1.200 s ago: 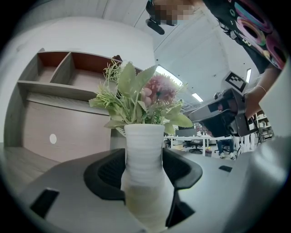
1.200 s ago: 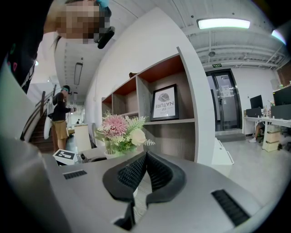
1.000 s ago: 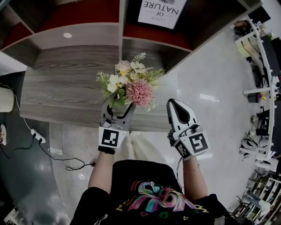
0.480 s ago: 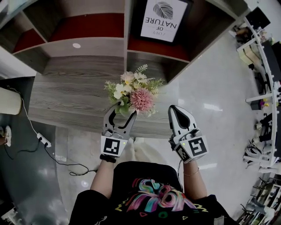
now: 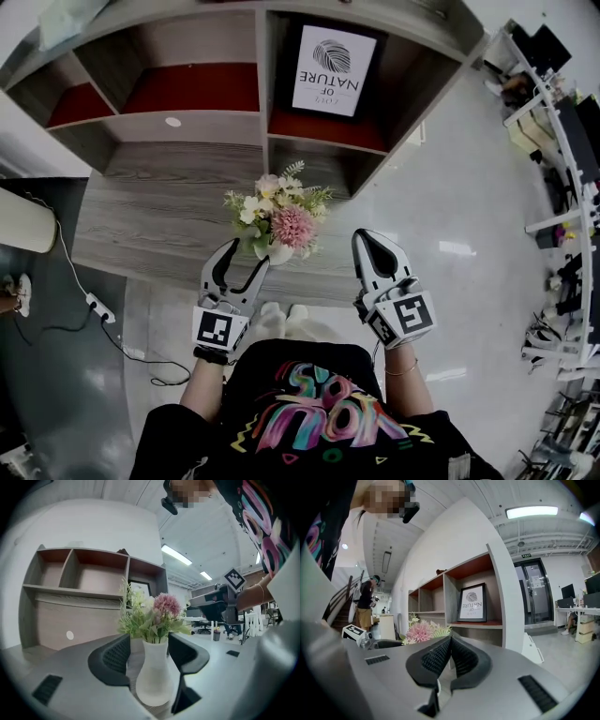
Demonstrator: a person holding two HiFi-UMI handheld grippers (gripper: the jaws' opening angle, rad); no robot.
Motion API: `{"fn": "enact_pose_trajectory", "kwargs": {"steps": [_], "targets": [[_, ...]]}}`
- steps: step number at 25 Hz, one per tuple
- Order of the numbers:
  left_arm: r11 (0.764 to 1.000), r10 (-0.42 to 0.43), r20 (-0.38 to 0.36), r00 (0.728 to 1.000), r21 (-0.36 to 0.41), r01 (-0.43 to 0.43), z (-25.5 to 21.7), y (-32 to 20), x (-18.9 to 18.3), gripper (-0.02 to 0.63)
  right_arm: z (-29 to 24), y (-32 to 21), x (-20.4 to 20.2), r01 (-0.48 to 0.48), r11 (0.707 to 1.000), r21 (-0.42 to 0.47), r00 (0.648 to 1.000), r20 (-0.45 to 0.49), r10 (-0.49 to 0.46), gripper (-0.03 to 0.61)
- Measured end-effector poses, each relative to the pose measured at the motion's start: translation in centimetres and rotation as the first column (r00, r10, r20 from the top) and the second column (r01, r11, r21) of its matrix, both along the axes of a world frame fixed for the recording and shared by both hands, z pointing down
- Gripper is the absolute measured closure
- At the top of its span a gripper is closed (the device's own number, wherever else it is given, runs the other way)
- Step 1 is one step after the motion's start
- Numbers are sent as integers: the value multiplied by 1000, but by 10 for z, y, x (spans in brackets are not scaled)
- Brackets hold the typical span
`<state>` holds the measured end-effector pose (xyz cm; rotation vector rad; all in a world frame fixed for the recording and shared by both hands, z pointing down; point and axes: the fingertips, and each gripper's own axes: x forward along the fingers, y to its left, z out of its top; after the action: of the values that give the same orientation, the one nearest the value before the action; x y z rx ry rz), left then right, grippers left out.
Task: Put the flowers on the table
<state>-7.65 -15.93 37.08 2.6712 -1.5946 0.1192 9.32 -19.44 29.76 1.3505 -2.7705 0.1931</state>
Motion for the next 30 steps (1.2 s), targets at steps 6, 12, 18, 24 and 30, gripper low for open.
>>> {"fn": "enact_pose_trajectory", "kwargs": {"steps": [6, 12, 18, 24, 30], "targets": [[997, -70, -12, 997, 42, 70, -45, 10, -11, 426, -13, -4, 5, 0, 999, 34, 1000, -4, 0, 563], [994, -59, -24, 998, 96, 61, -84, 13, -4, 554, -24, -2, 13, 13, 999, 48, 999, -30, -12, 563], [997, -35, -28, 999, 64, 36, -84, 7, 5, 581, -24, 3, 20, 28, 998, 54, 998, -53, -25, 563], [998, -35, -49, 998, 56, 38, -86, 7, 4, 589, -23, 6, 31, 14, 999, 41, 998, -58, -12, 565], [998, -14, -44, 999, 55, 17, -87, 5, 1, 589, -26, 9, 36, -7, 999, 34, 999, -40, 8, 565]]}}
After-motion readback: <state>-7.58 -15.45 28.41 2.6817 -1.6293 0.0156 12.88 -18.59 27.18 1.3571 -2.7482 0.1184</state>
